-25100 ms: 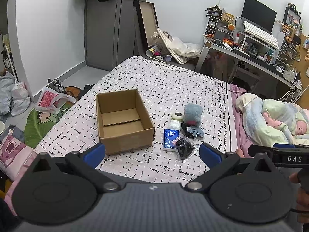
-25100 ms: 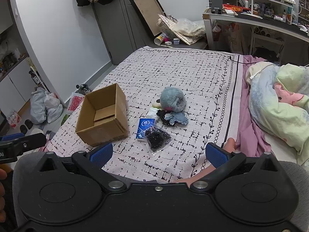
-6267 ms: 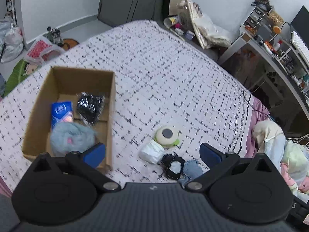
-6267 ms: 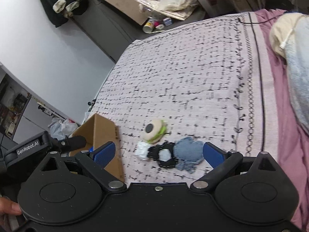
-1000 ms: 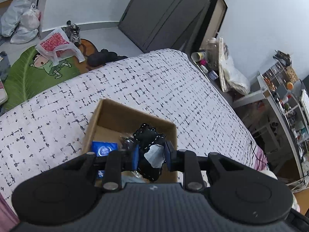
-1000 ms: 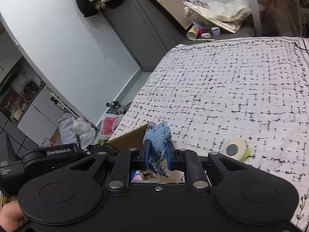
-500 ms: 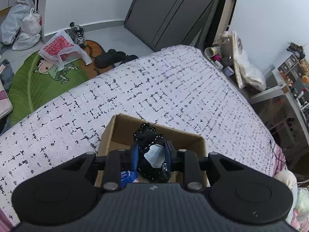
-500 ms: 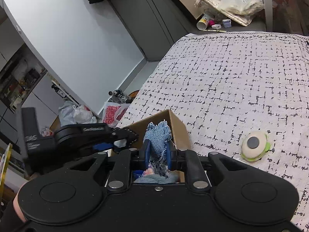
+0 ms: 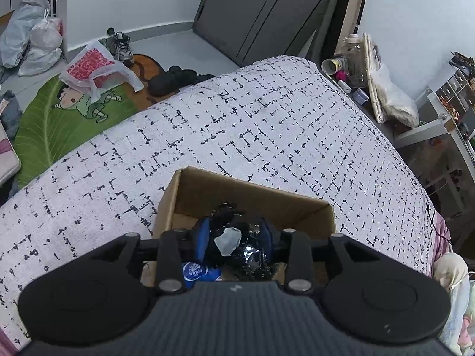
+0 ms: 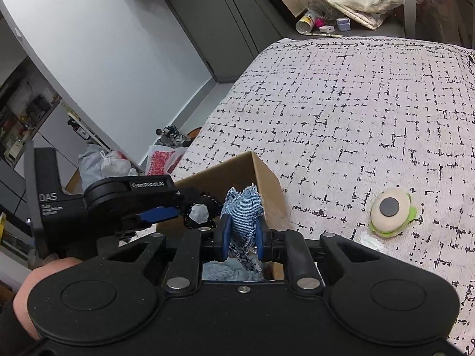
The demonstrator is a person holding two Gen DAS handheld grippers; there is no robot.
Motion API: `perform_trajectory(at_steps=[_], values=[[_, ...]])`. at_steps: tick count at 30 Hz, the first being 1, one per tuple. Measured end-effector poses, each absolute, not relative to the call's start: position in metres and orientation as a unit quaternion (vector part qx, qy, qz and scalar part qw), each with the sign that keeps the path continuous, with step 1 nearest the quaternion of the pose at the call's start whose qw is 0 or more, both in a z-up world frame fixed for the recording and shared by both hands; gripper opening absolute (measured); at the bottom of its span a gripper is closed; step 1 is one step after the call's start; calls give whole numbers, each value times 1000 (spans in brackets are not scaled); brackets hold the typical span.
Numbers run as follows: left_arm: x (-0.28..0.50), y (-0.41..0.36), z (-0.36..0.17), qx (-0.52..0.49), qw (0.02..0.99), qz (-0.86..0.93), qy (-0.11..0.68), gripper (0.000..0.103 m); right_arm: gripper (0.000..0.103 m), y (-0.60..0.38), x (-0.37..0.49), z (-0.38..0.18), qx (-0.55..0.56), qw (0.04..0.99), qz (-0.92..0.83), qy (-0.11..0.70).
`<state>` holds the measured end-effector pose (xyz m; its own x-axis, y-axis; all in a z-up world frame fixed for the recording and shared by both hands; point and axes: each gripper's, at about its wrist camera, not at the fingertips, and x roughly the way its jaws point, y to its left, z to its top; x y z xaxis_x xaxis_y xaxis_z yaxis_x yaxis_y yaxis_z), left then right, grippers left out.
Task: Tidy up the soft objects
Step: 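Open both grippers to release the pouch and denim heart into the box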
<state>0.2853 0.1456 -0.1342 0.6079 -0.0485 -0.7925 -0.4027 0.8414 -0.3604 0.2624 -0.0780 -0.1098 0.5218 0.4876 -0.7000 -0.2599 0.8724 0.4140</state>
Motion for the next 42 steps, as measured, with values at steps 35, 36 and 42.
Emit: perform_trajectory(at_steps=[35,36,42], values=[[233,149,-98,-273,855,128,422,103,59,-55,265,-126,59,878,188,437],[232,147,-97,-271,855,128,422,103,60,-58,263,-125,56,879,185,435],[225,140,-90,-271,861,127,412,103,72,-79,255,-119,55,888,173,423]])
